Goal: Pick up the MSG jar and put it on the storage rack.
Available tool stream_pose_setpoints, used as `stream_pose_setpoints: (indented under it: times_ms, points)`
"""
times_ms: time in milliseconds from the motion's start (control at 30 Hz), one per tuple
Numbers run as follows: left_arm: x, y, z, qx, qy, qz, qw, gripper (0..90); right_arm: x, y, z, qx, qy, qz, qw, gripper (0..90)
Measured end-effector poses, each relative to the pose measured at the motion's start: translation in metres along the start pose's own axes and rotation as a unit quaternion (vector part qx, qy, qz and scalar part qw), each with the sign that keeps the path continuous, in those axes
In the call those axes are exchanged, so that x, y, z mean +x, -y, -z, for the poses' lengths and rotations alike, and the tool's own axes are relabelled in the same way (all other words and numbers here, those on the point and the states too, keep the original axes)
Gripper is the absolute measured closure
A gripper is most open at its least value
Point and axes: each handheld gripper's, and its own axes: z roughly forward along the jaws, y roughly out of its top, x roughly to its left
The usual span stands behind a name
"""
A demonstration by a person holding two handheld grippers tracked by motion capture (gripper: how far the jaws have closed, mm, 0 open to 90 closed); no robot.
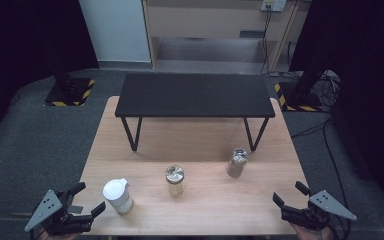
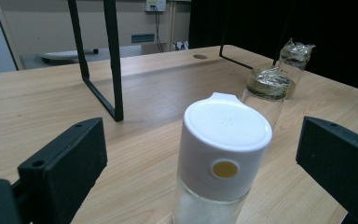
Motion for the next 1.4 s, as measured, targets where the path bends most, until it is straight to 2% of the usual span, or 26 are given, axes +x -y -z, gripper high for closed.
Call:
stream_pose_setpoints:
  times_ms: [367, 667, 1133, 1400]
  points:
    - [0.004, -0.019, 0.003, 0.018, 0.006, -0.007, 0.9998, 0.7, -0.001, 0.001, 0.001, -0.002, -0.001, -0.003, 1.0, 8.1]
    - [0.008, -0.032, -0.001, 0.038, 0.023, -0.011, 0.9989, 0.6, -0.002, 0.001, 0.001, -0.004, -0.002, -0.008, 1.0, 8.2]
    - [0.013, -0.041, -0.011, 0.059, 0.045, -0.017, 0.9971, 0.8, -0.004, 0.002, 0.002, -0.006, -0.003, -0.013, 0.9999, 8.4]
    - [0.014, -0.043, -0.018, 0.063, 0.054, -0.019, 0.9964, 0.8, -0.005, 0.003, 0.002, -0.008, -0.004, -0.015, 0.9999, 8.5]
